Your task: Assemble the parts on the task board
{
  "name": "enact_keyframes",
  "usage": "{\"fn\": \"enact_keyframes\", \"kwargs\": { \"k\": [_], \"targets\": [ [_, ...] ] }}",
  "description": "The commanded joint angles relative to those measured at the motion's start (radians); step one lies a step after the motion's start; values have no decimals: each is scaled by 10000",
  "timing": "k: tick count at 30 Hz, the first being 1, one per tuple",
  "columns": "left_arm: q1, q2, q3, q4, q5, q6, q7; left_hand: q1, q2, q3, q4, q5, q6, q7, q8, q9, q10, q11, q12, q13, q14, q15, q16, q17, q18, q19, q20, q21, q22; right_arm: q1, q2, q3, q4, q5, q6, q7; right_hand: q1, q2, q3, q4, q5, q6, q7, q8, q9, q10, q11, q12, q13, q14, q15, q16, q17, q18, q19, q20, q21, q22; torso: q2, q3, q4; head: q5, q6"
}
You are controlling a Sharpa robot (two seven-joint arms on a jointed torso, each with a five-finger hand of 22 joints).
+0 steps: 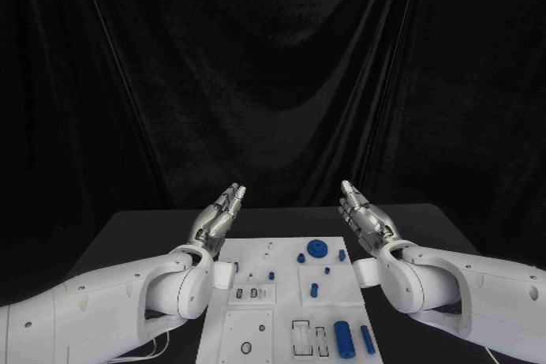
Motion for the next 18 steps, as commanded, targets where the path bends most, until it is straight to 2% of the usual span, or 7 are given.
{"fn": "enact_keyframes", "kwargs": {
  "k": [1, 4, 8, 11, 15, 16, 18],
  "targets": [
    [195, -3, -170, -33, 630, 2398, 1115, 112, -3, -57, 35, 14, 103, -3, 73, 14, -13, -56, -31, -13, -4, -478, -35, -12, 68, 7, -418, -34, -13, 153, -49, -133, 26, 728, 1739, -345, 128, -47, -75, -21, -151, 1, 1, -37, -12, 15, 2, -49, -14, -4, -1808, -44, -9, 60, -4, -788, -38, -10, 2, -2, 0, 0, 0],
    [362, -11, -412, -72, 827, 3260, 1424, 197, -9, -89, 29, 27, 173, -22, 84, 25, -13, -64, -31, -13, -4, -454, -35, -12, 97, 7, -361, -34, -13, 253, -78, -269, 28, 856, 2052, -390, 199, -107, -104, -29, -270, 1, 48, -37, -12, 15, 48, -49, -14, -4, -1762, -44, -9, 66, -4, -728, -38, -10, 2, -2, 0, 0, 0],
    [528, -19, -651, -110, 1023, 4112, 1729, 252, 8, -104, 33, 46, 231, -94, 92, 32, -13, -86, -31, -13, -4, -428, -35, -12, 115, 7, -320, -34, -13, 289, -88, -317, 28, 901, 2162, -405, 250, -150, -131, -26, -379, 1, 113, -37, -12, 15, 117, -49, -14, -4, -1691, -44, -9, 71, -4, -657, -38, -10, 2, -2, 0, 0, 0],
    [599, -23, -754, -127, 1107, 4481, 1861, 293, 33, -103, 37, 85, 348, -101, 112, 50, -13, -99, -31, -13, -4, -403, -35, -12, 134, 7, -271, -34, -13, 289, -88, -317, 28, 901, 2162, -405, 301, -182, -148, -31, -451, 1, 166, -37, -12, 15, 166, -49, -14, -4, -1639, -44, -9, 73, -4, -598, -38, -10, 2, -2, 0, 0, 0],
    [640, -24, -813, -136, 1155, 4689, 1936, 413, 48, -106, 41, 177, 611, -267, 142, 78, -13, -291, -31, -13, -4, -471, -35, -12, 494, 7, 29, -34, -13, 289, -88, -317, 28, 901, 2162, -405, 421, -210, -148, -36, -468, 1, 248, -37, -12, 15, 274, -49, -14, -4, -1492, -44, -9, 97, -4, -394, -38, -10, 2, -2, 0, 0, 0],
    [636, 124, -819, -728, 1015, 5253, 2229, 451, 56, -86, 42, 274, 636, -275, 141, 79, -13, -308, -31, -13, -4, -459, -35, -12, 596, 7, 152, -34, -13, 291, -146, -318, -235, 152, 2782, -720, 444, -210, -144, -38, -458, 1, 267, -37, -12, 15, 291, -49, -14, -4, -1473, -44, -9, 102, -4, -357, -38, -10, 21, -1, -3, -221, -848],
    [634, 136, -819, -767, 912, 5306, 2226, 620, 59, -7, 41, 546, 664, -257, 138, 79, -13, -295, -31, -13, -4, -391, -35, -12, 786, 7, 432, -34, -13, 291, -147, -318, -253, 25, 2860, -734, 483, -213, -140, -42, -445, 1, 301, -37, -12, 15, 324, -49, -14, -4, -1434, -44, -9, 111, -4, -302, -38, -10, 33, -2, -10, -213, -917]
  ]
}}
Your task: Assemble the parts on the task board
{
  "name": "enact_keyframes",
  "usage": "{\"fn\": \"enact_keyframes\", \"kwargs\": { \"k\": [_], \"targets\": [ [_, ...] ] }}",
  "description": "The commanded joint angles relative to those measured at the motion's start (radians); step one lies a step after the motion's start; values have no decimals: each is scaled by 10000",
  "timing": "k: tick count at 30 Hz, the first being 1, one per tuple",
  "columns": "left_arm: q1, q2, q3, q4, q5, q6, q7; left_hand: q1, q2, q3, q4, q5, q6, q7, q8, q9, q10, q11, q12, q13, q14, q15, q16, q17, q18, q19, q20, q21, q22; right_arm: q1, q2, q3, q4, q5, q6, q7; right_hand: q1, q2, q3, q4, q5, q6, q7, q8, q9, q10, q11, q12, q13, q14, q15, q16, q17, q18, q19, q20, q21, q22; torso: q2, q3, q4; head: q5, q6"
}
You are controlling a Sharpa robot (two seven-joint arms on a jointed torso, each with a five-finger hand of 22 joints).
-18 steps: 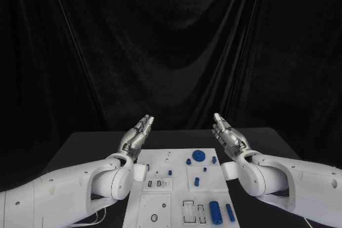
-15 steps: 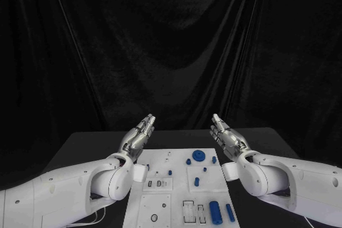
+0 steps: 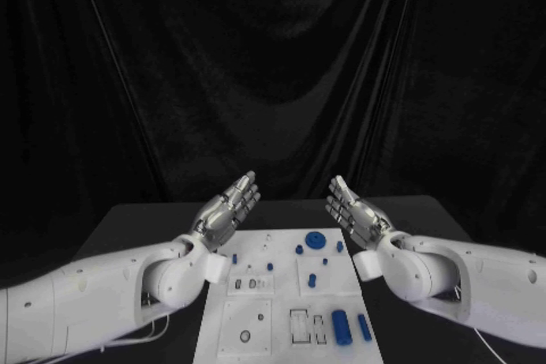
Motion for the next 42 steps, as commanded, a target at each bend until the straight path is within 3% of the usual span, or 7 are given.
{"fn": "enact_keyframes", "kwargs": {
  "k": [1, 9, 11, 15, 23, 27, 42],
  "targets": [
    [27, 62, 12, -312, -15, 1231, 1361, 621, -33, 209, -23, 973, 119, 40, 42, 14, -13, -27, -32, -16, -4, -269, -36, -10, 468, -3, 687, -35, -15, 19, -60, 7, -187, -811, 960, -418, 144, 2, -52, -17, -9, 0, 150, -38, -17, -19, 127, -49, -14, -4, -1407, -44, -11, 119, -4, -267, -38, -13, 32, -2, -14, -119, -613],
    [23, 74, 11, -538, -685, 1477, 1375, 2263, -118, 1861, -1549, 3284, 525, 238, 111, 69, -13, 208, -32, -16, -4, 376, -36, -10, 599, -3, 1598, -35, -15, 21, 10, 7, -508, -2901, 1271, -342, 904, -121, 79, -43, 417, 71, 582, -12, 6, -19, 609, -49, -14, -4, -628, -44, -11, 140, -4, 537, -38, -13, 32, 4, -23, -96, -923],
    [21, 36, 10, -544, -899, 1317, 1390, 2245, -139, 1938, -1599, 3304, 593, 283, 125, 78, -13, 263, -32, -16, -4, 420, -36, -10, 604, -3, 1596, -35, -15, 33, 38, 7, -609, -3781, 1290, -253, 1477, -251, 152, -20, 861, 232, 928, 36, 47, -19, 966, -49, -14, -4, 915, -44, -11, -131, -4, 1704, -38, -13, 38, 4, -24, -65, -1039],
    [20, -130, 10, -464, -1133, 966, 1401, 2155, -227, 2416, -1810, 3328, 861, 563, 172, 104, -13, 567, -32, -16, -4, 622, -36, -10, 613, -3, 1649, -35, -15, 142, 153, 7, -887, -5783, 1083, -39, 2552, -429, 336, -151, 1729, 661, 1461, 140, 125, -19, 1797, -49, -14, -4, 1651, -44, -11, 153, -4, 2977, -38, -13, 39, -1, -15, 11, -1260],
    [24, -688, 9, -344, -2008, 748, 1679, 2146, -374, 2837, -1950, 3427, 1210, 714, 234, 140, -12, 735, -31, -16, -4, 684, -36, -10, 610, -3, 1702, -35, -15, 900, 306, 7, -1263, -9912, 394, -769, 4478, -641, 859, -1332, 2421, 2127, 2459, 453, 305, 696, 3049, 138, 139, 2082, 2717, 586, 366, -349, 2654, 3248, 1324, 690, 30, -2, -21, 282, -1840],
    [30, -1036, 10, -221, -2437, 941, 1934, 2407, -565, 3168, -1946, 3459, 1502, 679, 263, 159, 50, 686, -12, 4, -4, 944, -36, -10, 613, -3, 1967, -35, -15, 1505, 264, 7, -1134, -12384, 472, -1769, 4963, -1078, 2104, -2118, 1503, 2719, 2433, 325, 335, 1518, 3034, 186, 240, 7403, 2536, 1028, 866, -254, 6266, 3216, 1883, 687, 47, -1, -16, 404, -2101],
    [339, -1996, 11, 663, -2851, 646, 2291, 2706, -919, 3470, -1710, 3582, 1882, 814, 255, 186, 179, 832, 20, 36, -4, 1346, -36, -10, 621, 164, 2369, 95, 81, 2760, 67, 8, -218, -18726, 1594, -4090, 5539, -1724, 3330, -3566, 216, 7540, 2214, 962, 899, 7385, 2493, 1315, 1194, 12765, 529, 2756, 2482, 203, 12130, 1582, 2993, 1256, 847, 35, 227, 313, -2123]
  ]
}}
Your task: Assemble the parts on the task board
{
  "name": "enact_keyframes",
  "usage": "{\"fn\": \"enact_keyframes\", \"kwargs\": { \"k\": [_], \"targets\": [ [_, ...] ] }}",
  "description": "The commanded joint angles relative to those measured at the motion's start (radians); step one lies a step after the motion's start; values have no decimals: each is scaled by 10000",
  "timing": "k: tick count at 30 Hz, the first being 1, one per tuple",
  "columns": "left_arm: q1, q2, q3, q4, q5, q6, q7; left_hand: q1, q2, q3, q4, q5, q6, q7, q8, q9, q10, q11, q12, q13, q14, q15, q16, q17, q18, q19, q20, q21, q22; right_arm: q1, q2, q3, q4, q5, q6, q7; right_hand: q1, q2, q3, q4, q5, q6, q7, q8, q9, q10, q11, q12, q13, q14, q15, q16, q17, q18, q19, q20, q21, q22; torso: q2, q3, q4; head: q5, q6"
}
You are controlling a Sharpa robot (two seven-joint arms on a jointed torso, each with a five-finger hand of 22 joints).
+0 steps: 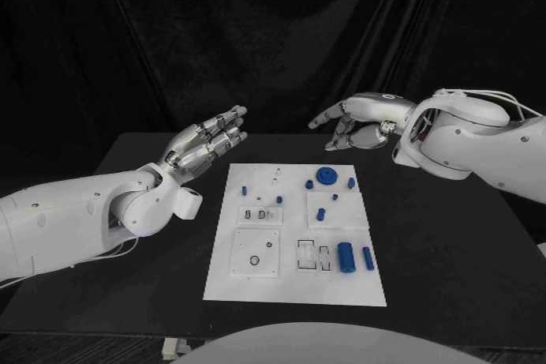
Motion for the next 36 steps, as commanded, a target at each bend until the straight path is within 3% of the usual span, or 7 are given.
{"fn": "enact_keyframes", "kwargs": {
  "k": [1, 6, 8, 11, 18, 24, 36],
  "targets": [
    [84, -106, 5, 196, -297, -185, 2193, 40, -102, 61, 9, 59, 51, 19, 22, 9, 61, 33, 21, 14, -5, 71, -36, -9, 179, 9, 104, 60, 18, 52, -6, 2, 91, -2542, 363, -987, -182, -209, 70, -41, -200, 1008, 40, 217, 144, 717, -84, 276, 64, 1289, -389, 983, 656, 34, 1153, -506, 768, 431, 472, 6, 191, -224, 158],
    [181, -202, 5, 277, -715, -68, 2167, 80, -115, 108, 5, 90, 67, 50, 19, 10, 61, 71, 20, 14, -5, 102, -36, -9, 179, 26, 145, 71, 25, 71, 49, 1, 17, -3078, 259, -1134, -717, -370, 298, 373, -425, 1417, -19, 20, 157, 1827, -97, 442, -22, 2526, -778, 3998, 2540, -38, 2409, -870, 2488, 1621, 820, -28, 383, -554, 338],
    [202, -231, 5, 295, -834, -4, 2153, 119, -112, 152, -11, 112, 53, 52, 13, 8, 43, 73, 15, 9, -5, 118, -36, -9, 177, 33, 169, 75, 27, 67, 71, 1, -15, -3168, 212, -1170, -834, -590, 595, 605, -503, 1506, 13, -160, 148, 2213, -94, 355, -177, 2019, -790, 6709, 4732, -157, 1994, -942, 4510, 3654, 900, -46, 419, -613, 385],
    [222, -272, 5, 319, -942, 92, 2125, 137, -111, 172, -18, 114, 52, 51, 11, 8, 38, 73, 14, 8, -5, 125, -36, -9, 177, 41, 182, 81, 30, 51, 111, 1, -76, -3246, 152, -1184, -897, -731, 766, 741, -525, 1510, 11, -165, 144, 2349, -88, 314, -260, 2139, -802, 7742, 5624, -286, 1855, -913, 6073, 5419, 1101, -93, 478, -679, 530],
    [241, -272, 4, 340, -1044, 294, 2077, 179, -108, 228, -31, 116, 40, 65, 4, 6, 20, 91, 9, 3, -5, 148, -36, -9, 176, 46, 220, 83, 31, -130, 71, 1, -156, -3329, -100, -1113, -1250, -955, 768, 1090, -754, 1617, 277, -159, 171, 2655, -30, 383, -296, 2314, -770, 8403, 6150, -383, 1695, -863, 7295, 6867, 1443, -156, 607, -802, 898],
    [244, -320, 4, 410, -1063, 331, 2098, 216, -115, 287, -43, 118, 72, 115, 7, 10, 19, 158, 10, 4, -5, 111, -36, -9, 174, 42, 245, 79, 27, -317, 88, 1, -213, -3344, -187, -1018, -1215, -992, 806, 1101, -721, 1507, 274, -198, 136, 2772, -11, 393, -305, 2349, -747, 8481, 6189, -410, 1685, -836, 7552, 7191, 1605, -190, 664, -852, 970],
    [245, -395, 4, 519, -1068, 59, 2311, 247, -258, 530, 23, 136, 195, 214, 20, 23, -30, 272, -2, -8, -5, -586, -36, -9, 151, -117, 5, -38, -53, -603, 161, 1, -329, -3349, -146, -860, -1160, -1037, 921, 1119, -553, 1601, 330, -147, 94, 3143, -6, 336, -372, 2576, -568, 8745, 6443, -571, 1913, -688, 8384, 8264, 1740, -215, 779, -929, 984]
  ]
}}
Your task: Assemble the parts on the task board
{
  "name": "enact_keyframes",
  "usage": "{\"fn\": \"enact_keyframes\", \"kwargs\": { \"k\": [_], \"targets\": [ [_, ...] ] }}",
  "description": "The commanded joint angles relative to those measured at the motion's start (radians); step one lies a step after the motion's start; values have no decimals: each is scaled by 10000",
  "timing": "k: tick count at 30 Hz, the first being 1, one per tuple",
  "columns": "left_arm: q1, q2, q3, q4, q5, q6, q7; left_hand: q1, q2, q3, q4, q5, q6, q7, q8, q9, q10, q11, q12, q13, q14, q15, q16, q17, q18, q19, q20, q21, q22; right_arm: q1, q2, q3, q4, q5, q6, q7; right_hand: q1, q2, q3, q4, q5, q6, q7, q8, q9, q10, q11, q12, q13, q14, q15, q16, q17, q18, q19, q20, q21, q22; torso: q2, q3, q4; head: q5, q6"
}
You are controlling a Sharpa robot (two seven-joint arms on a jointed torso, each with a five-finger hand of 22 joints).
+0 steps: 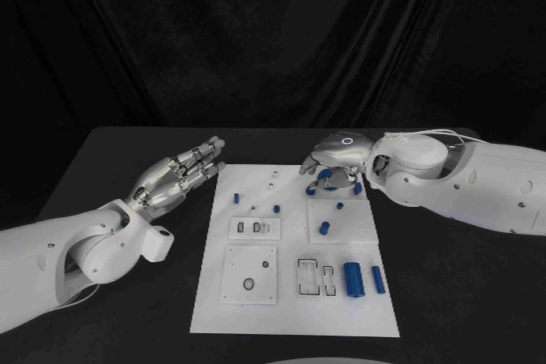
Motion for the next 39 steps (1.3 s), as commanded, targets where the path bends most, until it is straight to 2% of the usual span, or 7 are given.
{"fn": "enact_keyframes", "kwargs": {
  "k": [1, 7, 15, 20, 22, 29, 39],
  "targets": [
    [28, -4, 9, 59, -50, -53, 2298, 27, -38, 47, 9, 68, 18, 35, 20, 13, -33, 53, -2, -7, -3, -78, -36, -17, 153, -41, -62, -31, -13, -73, 7, 4, -51, -134, -106, 0, 53, -110, 99, -15, 82, 24, 52, -13, -24, 61, -9, -71, -40, 96, 8, 49, 21, -86, 52, 55, 82, 105, 70, -26, 37, -14, 6],
    [28, -5, 9, 51, -50, -6, 2264, 27, -38, 55, 12, 67, 32, 39, 22, 15, -38, 57, -3, -8, -3, -71, -36, -17, 153, -42, -70, -32, -13, -155, 57, 4, -167, -134, 28, -22, 128, -125, 175, -54, 249, 20, 47, -28, -65, 82, 15, -182, -94, 106, 28, 80, 51, -75, 13, 92, 145, 198, 101, -42, 68, -65, 20],
    [28, 8, 9, -3, -50, 21, 2244, 28, -38, 73, 18, 65, 55, 59, 26, 18, -48, 79, -6, -11, -3, -66, -36, -17, 152, -48, -80, -36, -16, -239, 149, 4, -326, -134, 221, -35, 188, -148, 301, -82, 393, 271, -42, 45, -73, 212, 18, -291, -119, 53, 41, 38, -30, -55, -102, 124, 166, 266, 88, -52, 46, -75, -26],
    [28, 21, 9, -35, -50, 58, 2240, 29, -37, 77, 19, 62, 50, 64, 25, 17, -50, 85, -7, -12, -3, -63, -36, -17, 152, -47, -81, -35, -16, -314, 200, 4, -439, -135, 224, -25, 172, -160, 326, -68, 407, 339, -18, 59, -76, 263, 16, -308, -120, 35, 59, 20, -60, -50, -139, 135, 155, 264, 40, -60, 56, -128, -124],
    [28, 28, 9, -61, -50, 82, 2239, 29, -37, 77, 19, 62, 50, 64, 25, 17, -50, 85, -7, -12, -3, -63, -36, -17, 152, -47, -81, -35, -16, -365, 243, 4, -521, -135, 222, -11, 198, -170, 388, -76, 434, 447, 54, 79, -80, 300, 29, -354, -127, 11, 82, 3, -93, -49, -180, 160, 158, 287, -25, -73, 46, -111, -215],
    [27, 46, 8, -111, -50, 150, 2211, 32, -29, 100, 21, 53, 49, 85, 24, 17, -56, 111, -8, -13, -3, -33, -36, -17, 153, -43, -79, -32, -13, -477, 345, 4, -689, -136, 232, 13, 276, -214, 613, -92, 478, 911, 109, 189, -61, 419, 31, -477, -131, -39, 96, -18, -155, -25, -294, 183, 150, 342, -78, -93, 43, -71, -312],
    [27, 85, 7, -201, -50, 291, 2098, 36, -23, 160, 23, 34, 135, 139, 37, 29, -53, 178, -7, -12, -3, 76, -36, -17, 163, -28, -32, -22, -4, -601, 441, 4, -867, -136, -86, 308, 545, -301, 1267, -122, 533, 1805, -6, 424, 107, 1366, -170, -351, -108, -70, -40, -13, -186, -25, -369, 90, 227, 551, -128, -105, 46, -50, -411]
  ]
}}
